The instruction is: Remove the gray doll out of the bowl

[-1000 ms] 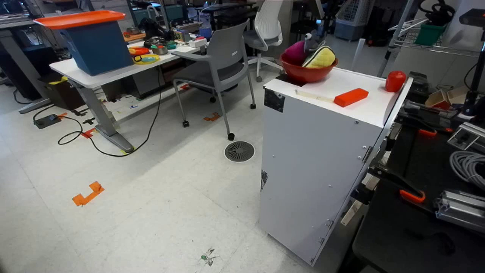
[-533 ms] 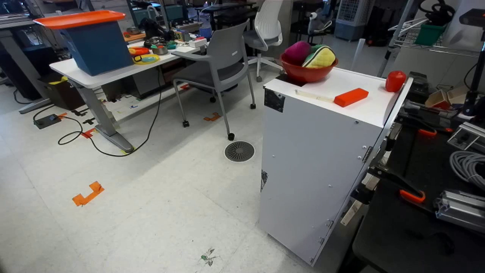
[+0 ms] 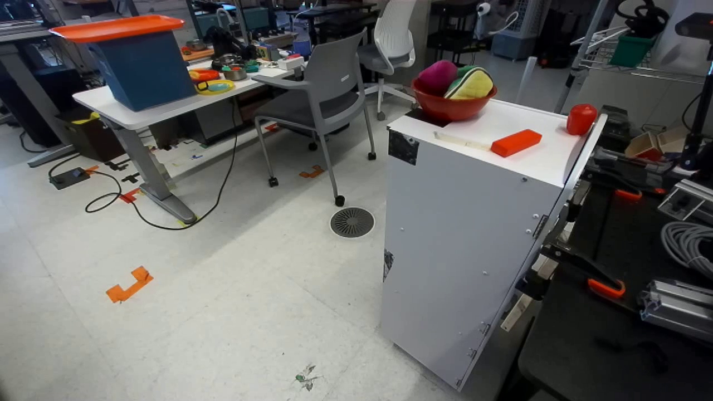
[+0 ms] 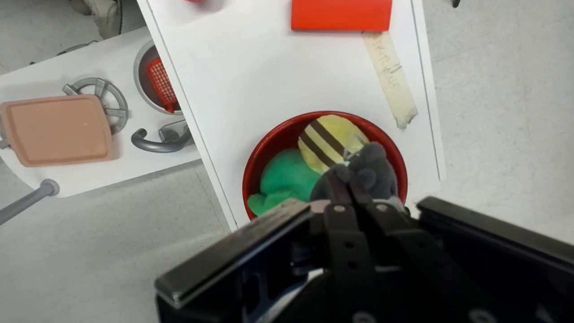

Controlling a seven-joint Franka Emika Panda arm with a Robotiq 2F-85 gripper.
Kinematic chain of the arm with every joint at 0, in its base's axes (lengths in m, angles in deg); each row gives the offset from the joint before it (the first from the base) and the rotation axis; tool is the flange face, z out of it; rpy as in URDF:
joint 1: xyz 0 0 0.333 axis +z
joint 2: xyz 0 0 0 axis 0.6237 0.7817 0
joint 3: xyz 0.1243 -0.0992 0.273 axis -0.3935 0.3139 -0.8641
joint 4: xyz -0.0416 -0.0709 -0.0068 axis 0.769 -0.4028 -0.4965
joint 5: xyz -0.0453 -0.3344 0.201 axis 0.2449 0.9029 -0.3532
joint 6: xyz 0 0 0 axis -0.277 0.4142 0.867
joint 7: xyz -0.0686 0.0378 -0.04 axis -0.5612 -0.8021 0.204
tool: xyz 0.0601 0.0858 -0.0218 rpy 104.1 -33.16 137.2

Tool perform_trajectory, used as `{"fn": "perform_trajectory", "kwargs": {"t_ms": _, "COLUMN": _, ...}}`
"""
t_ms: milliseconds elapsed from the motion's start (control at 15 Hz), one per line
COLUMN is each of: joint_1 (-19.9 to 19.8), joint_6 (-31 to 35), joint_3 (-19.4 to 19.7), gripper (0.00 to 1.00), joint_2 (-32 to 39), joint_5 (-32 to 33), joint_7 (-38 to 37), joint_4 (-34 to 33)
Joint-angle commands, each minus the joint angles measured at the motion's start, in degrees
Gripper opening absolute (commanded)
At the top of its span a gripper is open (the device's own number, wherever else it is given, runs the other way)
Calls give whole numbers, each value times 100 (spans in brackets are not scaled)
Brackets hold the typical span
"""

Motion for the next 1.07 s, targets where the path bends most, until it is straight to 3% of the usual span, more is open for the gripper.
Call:
{"fn": "perform_trajectory", "kwargs": {"t_ms": 0, "joint_1": 18, "joint_6": -133, "joint_3": -94, "gripper": 1, "joint_2": -398, "joint_5": 282, "joint_7": 29, "joint_4": 274}}
{"fn": "perform_trajectory", "kwargs": {"t_ms": 467, "joint_1": 1, "joint_6": -182, "joint_3": -198, "gripper": 1, "joint_2": -731, "joint_5": 445, "joint_7": 75, "joint_4": 562}}
{"fn": "perform_trajectory", "kwargs": {"t_ms": 600, "joint_1": -3, "joint_6": -226, "joint_3": -212, "gripper": 12, "joint_2": -758, "joint_5": 478, "joint_7": 94, "joint_4": 590}}
{"fn": "perform_trajectory", "kwargs": {"t_ms": 667, "joint_1": -3, "joint_6": -256, "joint_3": -221, "gripper": 32, "joint_2": -767, "joint_5": 512, "joint_7": 97, "joint_4": 603}}
{"fn": "perform_trajectory", "kwargs": {"t_ms": 800, "joint_1": -4, "joint_6": -314, "joint_3": -247, "gripper": 40, "joint_2": -785, "joint_5": 636, "joint_7": 9, "joint_4": 615}}
{"fn": "perform_trajectory", "kwargs": {"t_ms": 1000, "joint_1": -5, "joint_6": -338, "joint_3": -264, "gripper": 62, "joint_2": -803, "joint_5": 724, "joint_7": -22, "joint_4": 624}}
